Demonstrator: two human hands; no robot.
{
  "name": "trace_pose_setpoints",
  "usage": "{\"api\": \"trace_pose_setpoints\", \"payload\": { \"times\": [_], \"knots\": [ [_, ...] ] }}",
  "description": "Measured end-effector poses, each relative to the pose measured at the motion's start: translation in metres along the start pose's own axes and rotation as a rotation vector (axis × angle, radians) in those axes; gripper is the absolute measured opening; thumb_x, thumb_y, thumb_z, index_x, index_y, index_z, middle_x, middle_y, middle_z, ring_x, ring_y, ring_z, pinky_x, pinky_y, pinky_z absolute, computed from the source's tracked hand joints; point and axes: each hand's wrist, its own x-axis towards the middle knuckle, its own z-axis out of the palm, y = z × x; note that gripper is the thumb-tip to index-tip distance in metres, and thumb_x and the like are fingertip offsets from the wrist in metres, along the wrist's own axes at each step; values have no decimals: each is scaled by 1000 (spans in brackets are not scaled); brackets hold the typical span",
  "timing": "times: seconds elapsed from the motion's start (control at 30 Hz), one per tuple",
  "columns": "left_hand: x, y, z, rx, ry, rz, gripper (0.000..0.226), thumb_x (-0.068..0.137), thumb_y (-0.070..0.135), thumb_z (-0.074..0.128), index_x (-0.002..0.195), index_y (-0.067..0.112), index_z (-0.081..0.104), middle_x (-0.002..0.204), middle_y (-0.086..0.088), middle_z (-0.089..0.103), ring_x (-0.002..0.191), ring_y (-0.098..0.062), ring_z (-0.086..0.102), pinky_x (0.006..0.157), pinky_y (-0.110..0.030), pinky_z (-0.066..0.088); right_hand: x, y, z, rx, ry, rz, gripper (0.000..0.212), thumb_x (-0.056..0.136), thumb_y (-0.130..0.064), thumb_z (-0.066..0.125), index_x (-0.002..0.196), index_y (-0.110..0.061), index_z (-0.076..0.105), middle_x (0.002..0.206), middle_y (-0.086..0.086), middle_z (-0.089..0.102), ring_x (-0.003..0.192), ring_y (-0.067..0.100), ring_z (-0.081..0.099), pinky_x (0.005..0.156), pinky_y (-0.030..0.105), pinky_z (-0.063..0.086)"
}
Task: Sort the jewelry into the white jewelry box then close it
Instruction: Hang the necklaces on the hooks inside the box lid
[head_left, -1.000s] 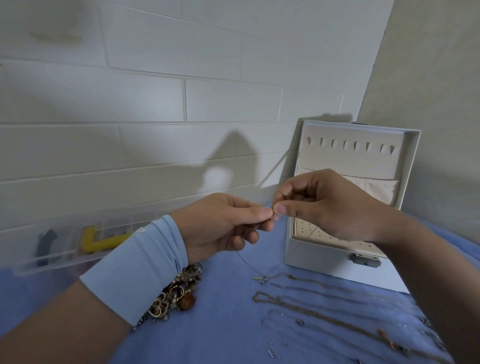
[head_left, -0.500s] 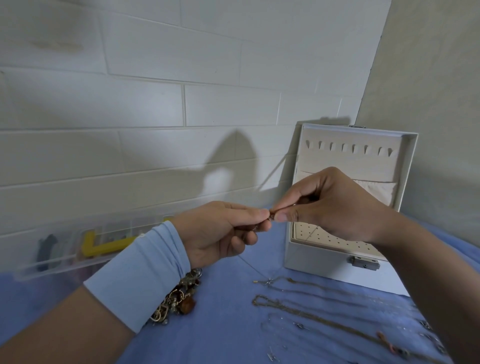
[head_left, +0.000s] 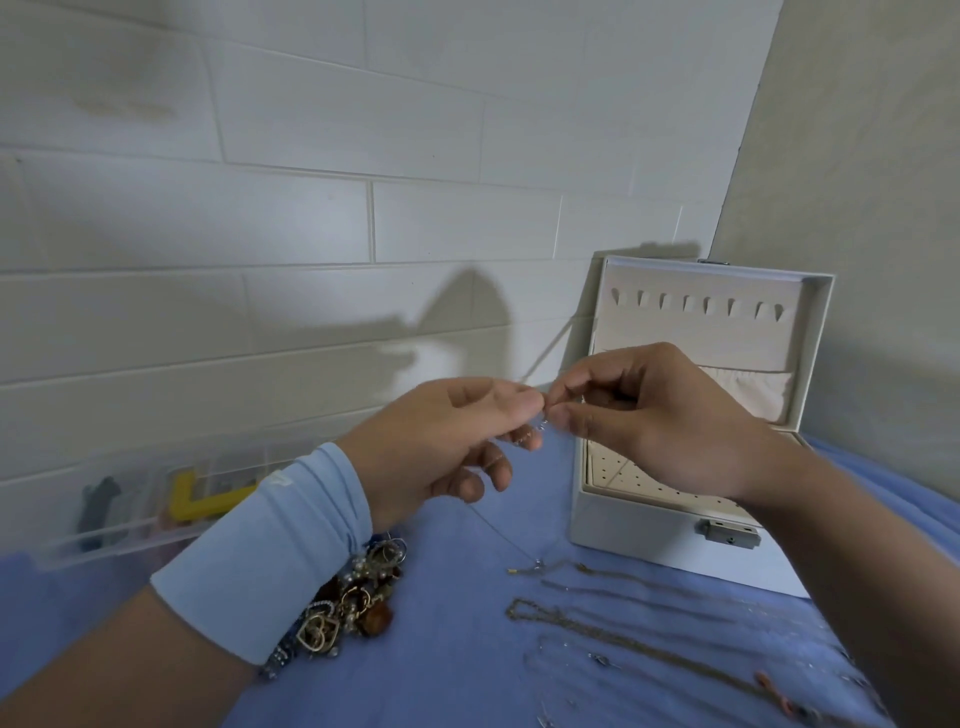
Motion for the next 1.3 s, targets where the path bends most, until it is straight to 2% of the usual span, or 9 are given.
{"api": "trace_pose_setpoints", "payload": {
  "times": [0.1, 0.2, 0.33, 0.6, 0.87, 1.0, 1.1, 1.2, 1.3],
  "knots": [
    [-1, 2, 0, 199, 123, 234, 11, 84, 19, 77, 94, 15, 74, 77, 0, 67, 50, -15, 54, 42, -19, 37, 2, 2, 0, 79, 17, 63, 8, 90, -26, 75, 88, -18, 77, 64, 29, 44, 56, 22, 34, 58, 27, 34],
    [1, -1, 0, 277, 213, 387, 4, 82, 15, 79, 85, 16, 77, 62, 5, 68, 45, -14, 53, 47, -16, 41, 1, 2, 1, 145, 44, 111, 9, 91, -16, 72, 85, -12, 77, 57, 9, 39, 47, 9, 27, 46, 14, 27],
    [4, -4, -3, 372, 266, 494, 5, 82, 18, 79, 82, 24, 79, 65, -9, 67, 52, -13, 51, 55, -22, 44, 2, 0, 4, 190, 55, 132, 13, 92, -14, 69, 82, -12, 78, 52, -5, 39, 47, 8, 26, 46, 17, 25],
    [6, -7, -2, 427, 304, 579, 8, 83, 22, 74, 76, 26, 74, 64, -4, 64, 61, -35, 52, 54, -33, 42, 3, -7, 5, 295, 85, 156, 15, 70, -37, 76, 74, -23, 80, 56, 4, 39, 54, 18, 25, 54, 34, 19],
    [4, -4, -6, 399, 213, 603, 10, 84, 27, 66, 84, 22, 75, 81, 1, 73, 72, -19, 63, 71, -33, 55, 2, -12, 4, 475, 57, 224, 15, 72, -29, 72, 74, -16, 80, 49, -3, 37, 47, 13, 24, 45, 22, 23],
    [2, -2, -4, 394, 220, 617, 10, 84, 26, 65, 84, 22, 75, 80, 0, 73, 69, -13, 62, 68, -34, 54, 1, -16, 4, 494, 61, 237, 16, 75, -27, 69, 77, -13, 76, 47, -6, 39, 45, 12, 24, 45, 22, 22],
    [2, -2, -4, 384, 228, 626, 8, 84, 28, 66, 84, 27, 75, 81, -2, 72, 65, -29, 60, 59, -46, 52, 1, -18, 4, 512, 72, 247, 18, 76, -27, 67, 79, -10, 73, 46, -9, 39, 43, 10, 24, 45, 21, 22],
    [2, -4, -3, 379, 239, 635, 7, 87, 25, 70, 82, 29, 74, 81, -1, 70, 43, -27, 43, 43, -30, 39, 1, -21, 6, 530, 77, 253, 16, 76, -29, 68, 74, -15, 74, 48, -9, 37, 44, 10, 22, 45, 22, 19],
    [-1, -2, 0, 453, 302, 744, 11, 84, 12, 72, 79, 21, 74, 74, 6, 68, 48, -12, 51, 48, -20, 41, 1, -23, 6, 549, 84, 255, 15, 75, -31, 69, 70, -17, 74, 50, -10, 36, 45, 10, 21, 45, 22, 17]
  ]
}}
